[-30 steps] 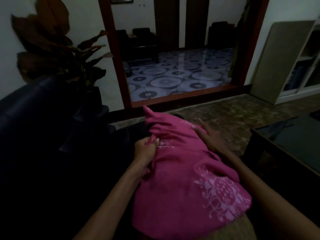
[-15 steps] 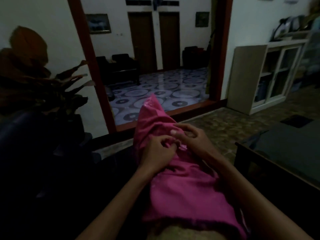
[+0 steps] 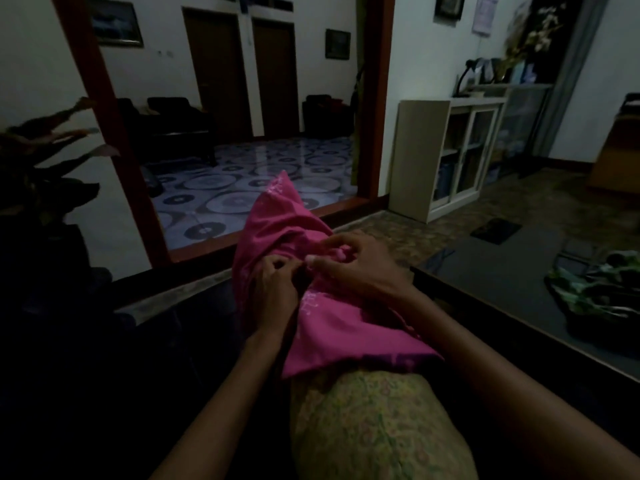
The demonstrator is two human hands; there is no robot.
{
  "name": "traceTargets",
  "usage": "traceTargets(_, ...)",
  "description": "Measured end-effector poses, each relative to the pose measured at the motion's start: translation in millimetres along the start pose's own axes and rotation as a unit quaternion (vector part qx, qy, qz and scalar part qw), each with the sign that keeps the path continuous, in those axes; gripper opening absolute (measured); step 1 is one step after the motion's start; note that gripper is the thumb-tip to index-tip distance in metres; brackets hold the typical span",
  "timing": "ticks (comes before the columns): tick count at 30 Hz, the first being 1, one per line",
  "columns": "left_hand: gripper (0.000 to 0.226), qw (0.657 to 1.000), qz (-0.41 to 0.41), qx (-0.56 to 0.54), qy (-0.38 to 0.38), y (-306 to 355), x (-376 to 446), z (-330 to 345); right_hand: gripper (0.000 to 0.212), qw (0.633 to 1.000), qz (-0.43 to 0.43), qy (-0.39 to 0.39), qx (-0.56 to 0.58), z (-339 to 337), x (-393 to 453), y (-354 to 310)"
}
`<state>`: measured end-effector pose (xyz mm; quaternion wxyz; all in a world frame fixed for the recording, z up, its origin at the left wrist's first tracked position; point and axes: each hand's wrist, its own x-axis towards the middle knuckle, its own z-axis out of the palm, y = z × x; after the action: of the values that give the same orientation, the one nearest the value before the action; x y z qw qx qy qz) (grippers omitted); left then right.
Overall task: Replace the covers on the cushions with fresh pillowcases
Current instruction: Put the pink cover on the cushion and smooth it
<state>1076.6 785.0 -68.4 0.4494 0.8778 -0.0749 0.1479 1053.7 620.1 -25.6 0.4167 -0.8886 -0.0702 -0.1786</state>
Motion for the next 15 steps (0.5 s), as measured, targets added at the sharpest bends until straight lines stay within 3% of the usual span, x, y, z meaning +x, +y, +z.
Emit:
traceTargets(2, 0.011, 1.0, 0.011, -0.015, 0.013, 12.2, -4.3, 5.7, 0.054, 0.998, 0.003, -0.041, -0.051, 1.7, 3.3, 2.8)
traceTargets(3, 0.006, 0.998, 0.059, 0.02, 0.004, 18.9, -5.4, 8.3, 0.052, 0.996, -0.001, -0.045, -0.076, -0.3, 4.6, 6.6)
traceTargets(6, 0.013, 0.99, 0.13, 0.052, -0.037, 33.8, -13.0, 12.5, 0.046, 0.996, 0.039, -0.051, -0.063, -18.1, 4.0, 21.5)
traceTargets(11, 0.005, 0.985, 0.141, -0.008, -0.104, 31.6, -15.5, 9.7, 0.052, 0.991, 0.03, -0.128, -0.039, -46.7, -10.8, 41.6)
traceTargets(15, 0.024, 0.98, 0.137, -0.03, -0.142, 30.1, -15.4, -1.2, 0.014, 0.988, -0.01, -0.102, -0.114, -58.9, -16.4, 41.5)
